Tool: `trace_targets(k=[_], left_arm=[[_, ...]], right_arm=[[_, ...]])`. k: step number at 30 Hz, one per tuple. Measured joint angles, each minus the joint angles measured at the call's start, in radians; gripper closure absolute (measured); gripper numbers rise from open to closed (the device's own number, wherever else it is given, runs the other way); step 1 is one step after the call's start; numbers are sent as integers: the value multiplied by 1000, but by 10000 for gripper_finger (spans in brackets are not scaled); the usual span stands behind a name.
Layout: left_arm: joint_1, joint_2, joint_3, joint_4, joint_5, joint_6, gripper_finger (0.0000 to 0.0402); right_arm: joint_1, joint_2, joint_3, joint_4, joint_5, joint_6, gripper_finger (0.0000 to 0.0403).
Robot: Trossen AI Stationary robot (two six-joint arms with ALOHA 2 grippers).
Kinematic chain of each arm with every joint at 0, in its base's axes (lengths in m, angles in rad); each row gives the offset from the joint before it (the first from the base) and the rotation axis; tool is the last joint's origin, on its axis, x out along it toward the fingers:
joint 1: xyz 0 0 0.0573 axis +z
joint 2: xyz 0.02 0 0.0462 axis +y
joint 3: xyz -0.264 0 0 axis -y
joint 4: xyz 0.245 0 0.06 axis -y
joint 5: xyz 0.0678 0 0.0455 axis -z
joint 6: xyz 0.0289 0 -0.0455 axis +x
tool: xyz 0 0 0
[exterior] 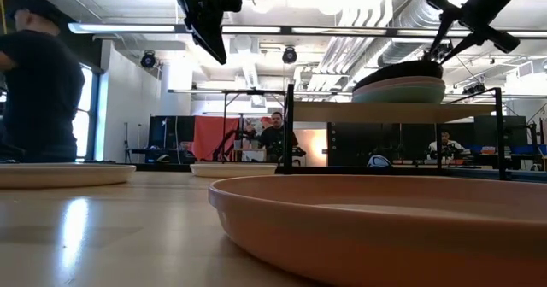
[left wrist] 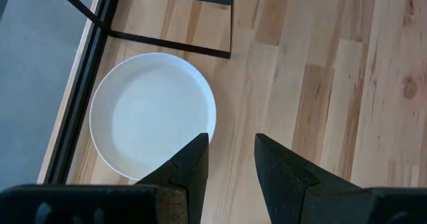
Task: Place and stack plates onto a shelf
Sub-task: Stack the black plate on top of the light pink on the shelf, then adjust the stacked plates on the shelf
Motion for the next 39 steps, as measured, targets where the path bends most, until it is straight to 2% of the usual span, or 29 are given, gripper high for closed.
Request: trace_targets(k=[5,14,20,27,33,39], left_arm=[[0,0,0,0,0,1,293],[0,0,0,0,0,2,293],[0,0,0,8,0,-4,293],[0,0,0,25,-1,-92,293],[0,0,0,39,0,-187,293],[0,0,0,40,0,-291,293]], right_arm=[[0,-8,0,32,-51,1,289],[0,-13,0,36,-61,-6,289],[8,-12,0,224,-131,-100,289],[165,13,0,588,-104,-310,289],[347,92,1,868,-54,-533,289],[464,191,1,907,45,-762,289]])
